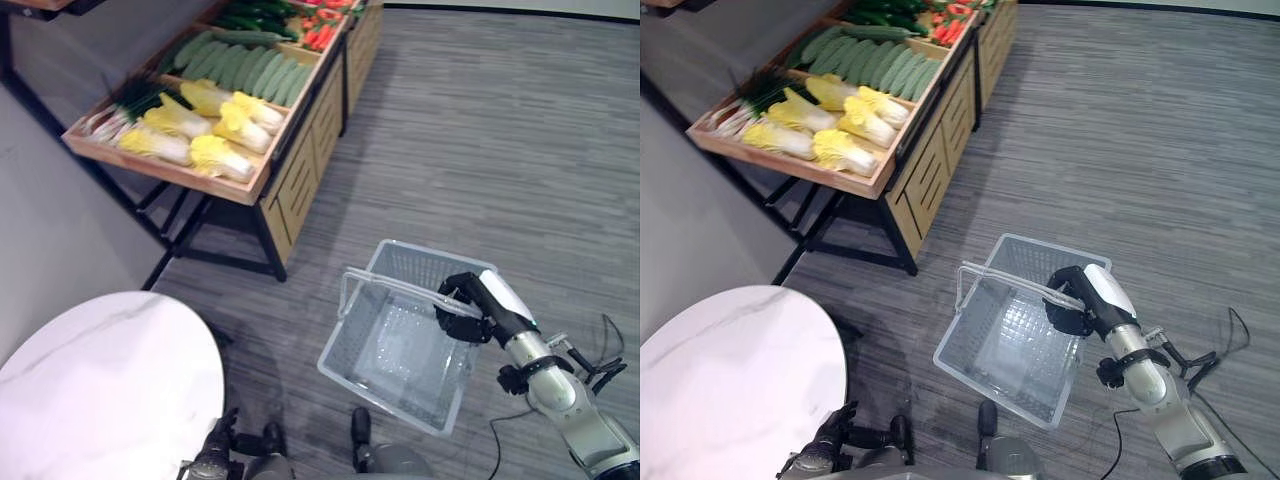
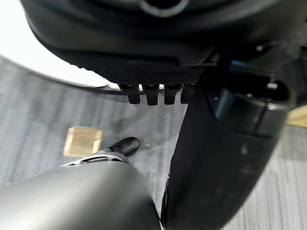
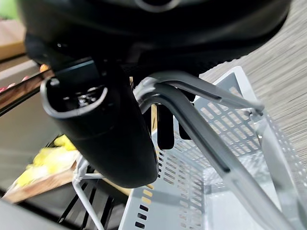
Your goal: Get the vegetables into the basket
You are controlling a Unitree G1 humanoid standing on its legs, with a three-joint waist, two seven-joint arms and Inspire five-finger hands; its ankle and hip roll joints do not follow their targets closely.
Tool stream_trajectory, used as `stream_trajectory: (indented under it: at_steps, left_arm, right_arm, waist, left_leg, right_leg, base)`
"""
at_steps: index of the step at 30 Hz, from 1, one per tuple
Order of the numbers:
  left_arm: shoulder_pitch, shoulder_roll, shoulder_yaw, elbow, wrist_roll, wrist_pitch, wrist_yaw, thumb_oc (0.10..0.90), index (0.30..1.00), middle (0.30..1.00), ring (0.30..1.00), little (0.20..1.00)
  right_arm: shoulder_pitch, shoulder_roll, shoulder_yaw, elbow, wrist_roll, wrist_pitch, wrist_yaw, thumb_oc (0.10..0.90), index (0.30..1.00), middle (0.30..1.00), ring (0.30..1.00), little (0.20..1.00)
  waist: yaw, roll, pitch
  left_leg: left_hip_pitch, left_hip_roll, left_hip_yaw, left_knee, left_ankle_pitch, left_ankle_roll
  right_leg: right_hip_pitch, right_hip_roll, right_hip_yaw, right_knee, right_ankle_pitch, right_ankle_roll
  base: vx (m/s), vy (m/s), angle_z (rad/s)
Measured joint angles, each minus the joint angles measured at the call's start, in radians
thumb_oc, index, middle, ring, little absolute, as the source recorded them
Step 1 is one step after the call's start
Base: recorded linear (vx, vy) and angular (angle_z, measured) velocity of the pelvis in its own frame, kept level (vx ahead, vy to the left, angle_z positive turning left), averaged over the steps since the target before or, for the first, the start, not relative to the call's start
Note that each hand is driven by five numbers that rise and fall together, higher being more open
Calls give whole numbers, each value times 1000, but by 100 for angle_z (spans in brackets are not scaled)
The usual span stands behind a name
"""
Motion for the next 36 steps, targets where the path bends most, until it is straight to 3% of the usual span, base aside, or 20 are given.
stream_trajectory:
  at_steps: [2,4,5,7,12,15,16,17,19,21,22,26,33,36]
  left_arm:
    - [1,-5,-5,0,0,4,1,900,1000,1000,1000,1000]
    - [0,0,-11,-2,0,8,0,900,1000,1000,1000,1000]
    - [0,2,-15,-1,0,14,1,900,1000,1000,1000,1000]
    - [3,2,-17,-2,1,19,2,900,1000,1000,1000,1000]
    - [6,13,-26,-12,2,19,6,900,1000,1000,1000,1000]
    - [-4,33,-49,-27,24,18,6,900,1000,1000,1000,1000]
    - [-2,48,-52,-33,32,18,5,900,1000,1000,1000,1000]
    - [-13,64,-54,-30,53,21,4,900,1000,1000,1000,1000]
    - [-13,65,-54,-28,62,22,4,900,1000,1000,1000,1000]
    - [-8,70,-53,-26,61,26,3,900,1000,1000,1000,1000]
    - [-8,74,-53,-28,63,27,2,900,1000,1000,1000,1000]
    - [7,37,-52,-33,78,26,0,900,1000,1000,1000,1000]
    - [11,38,-53,-46,78,27,-4,900,1000,1000,1000,1000]
    - [12,44,-51,-46,78,26,-6,900,1000,1000,1000,1000]
  right_arm:
    - [19,-2,-3,0,0,0,0,400,300,300,300,300]
    - [27,5,-3,-3,-2,0,4,400,300,300,300,300]
    - [28,6,-3,-3,-2,0,6,400,300,300,300,300]
    - [32,11,-3,-3,-2,0,15,400,300,300,300,300]
    - [29,66,2,-5,-3,-2,16,400,300,300,300,300]
    - [16,88,6,-5,-4,-2,15,400,300,300,300,300]
    - [-6,101,15,2,-12,-1,15,400,300,300,300,300]
    - [-10,109,22,-3,-25,-7,15,400,300,300,300,300]
    - [-10,107,21,-5,-26,-8,14,400,300,300,300,300]
    - [-3,109,22,-22,-36,-9,14,400,300,300,300,300]
    - [3,109,22,-30,-38,-9,14,400,300,300,300,300]
    - [19,93,20,-18,-47,0,12,400,300,300,300,300]
    - [23,75,11,21,-62,4,11,400,300,300,300,300]
    - [23,73,10,31,-61,4,11,400,300,300,300,300]
  waist:
    - [-18,21,-10]
    - [-16,7,-9]
    - [-15,6,-9]
    - [-14,7,-6]
    - [-2,-4,6]
    - [3,-26,24]
    - [19,-33,33]
    - [30,-39,43]
    - [38,-41,42]
    - [36,-51,35]
    - [29,-58,32]
    - [24,-21,16]
    - [3,-24,1]
    - [12,-22,-7]
  left_leg:
    - [0,-8,1,-7,9,17]
    - [26,-40,37,-65,14,73]
    - [38,-61,56,-80,18,88]
    - [56,-89,87,-80,5,108]
    - [64,-124,142,-80,-16,132]
    - [71,-122,196,-80,-25,135]
    - [78,-103,234,-86,-28,138]
    - [91,-72,281,-85,-47,165]
    - [100,-59,318,-85,-45,163]
    - [106,-62,322,-85,-47,144]
    - [107,-65,319,-84,-34,127]
    - [116,-25,317,-80,-4,92]
    - [120,-1,296,-79,8,73]
    - [93,18,254,-9,10,69]
  right_leg:
    - [6,4,3,2,-6,16]
    - [-9,-23,34,6,-7,53]
    - [-12,-41,52,6,2,81]
    - [-8,-71,73,6,7,97]
    - [-28,-100,125,11,21,124]
    - [-70,-95,145,43,35,141]
    - [-87,-80,100,46,72,176]
    - [-82,-98,-90,52,46,191]
    - [-86,-159,-161,135,15,190]
    - [-55,-232,-150,156,2,204]
    - [-26,-229,-120,114,-17,189]
    - [5,-172,-118,52,-4,161]
    - [36,-145,-130,7,4,148]
    - [50,-143,-145,6,-14,144]
  base:
    - [46,217,-9]
    - [27,257,-33]
    - [7,207,-32]
    - [-28,172,-30]
    - [-74,147,-35]
    - [-82,56,-57]
    - [-50,45,-111]
    - [-43,47,-105]
    - [20,-21,-69]
    - [46,-75,-33]
    - [32,-84,-6]
    - [34,-151,-14]
    - [27,-209,2]
    - [8,-164,13]
